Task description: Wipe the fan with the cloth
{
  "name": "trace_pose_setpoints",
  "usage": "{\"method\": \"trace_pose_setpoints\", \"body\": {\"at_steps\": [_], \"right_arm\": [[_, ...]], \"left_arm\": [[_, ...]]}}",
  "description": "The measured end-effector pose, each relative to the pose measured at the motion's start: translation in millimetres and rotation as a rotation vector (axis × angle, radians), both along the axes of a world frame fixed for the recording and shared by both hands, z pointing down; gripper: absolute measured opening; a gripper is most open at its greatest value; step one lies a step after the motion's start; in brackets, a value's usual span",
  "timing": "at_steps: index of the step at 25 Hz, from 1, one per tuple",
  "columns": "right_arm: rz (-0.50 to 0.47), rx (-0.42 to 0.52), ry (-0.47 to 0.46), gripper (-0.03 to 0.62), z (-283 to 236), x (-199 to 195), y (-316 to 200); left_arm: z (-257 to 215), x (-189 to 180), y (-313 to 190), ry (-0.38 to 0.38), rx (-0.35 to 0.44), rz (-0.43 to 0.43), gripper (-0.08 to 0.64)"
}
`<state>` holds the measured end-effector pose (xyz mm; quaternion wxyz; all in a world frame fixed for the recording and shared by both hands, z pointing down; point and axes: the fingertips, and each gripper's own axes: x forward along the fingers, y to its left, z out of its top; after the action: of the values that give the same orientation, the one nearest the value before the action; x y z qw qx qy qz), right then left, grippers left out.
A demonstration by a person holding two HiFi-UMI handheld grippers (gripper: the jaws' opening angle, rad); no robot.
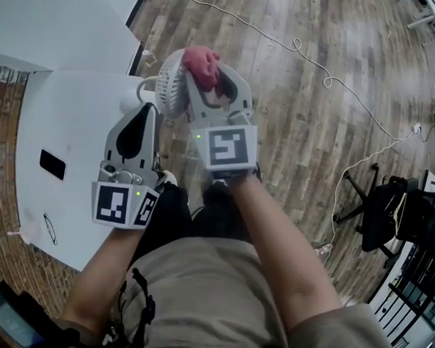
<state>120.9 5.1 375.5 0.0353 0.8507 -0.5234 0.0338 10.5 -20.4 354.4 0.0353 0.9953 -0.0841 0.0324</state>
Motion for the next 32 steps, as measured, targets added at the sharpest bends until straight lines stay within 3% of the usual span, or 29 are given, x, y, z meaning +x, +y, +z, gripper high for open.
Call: {"method": "trace_pose_setpoints", "body": {"at_steps": [20,32], "right_arm": [[-0.059,-0.041,-0.007,0.172,19.4,19.9,-6.5],[-0.074,-0.079,-0.035,0.172,43.1,20.4,-0.9]], "left_arm": [[2.6,3.0,-6.4,-0.004,-0.007,-0.087,0.002],[0.4,7.5,-7.7,-0.010,0.012,-0.092,0.002]]}}
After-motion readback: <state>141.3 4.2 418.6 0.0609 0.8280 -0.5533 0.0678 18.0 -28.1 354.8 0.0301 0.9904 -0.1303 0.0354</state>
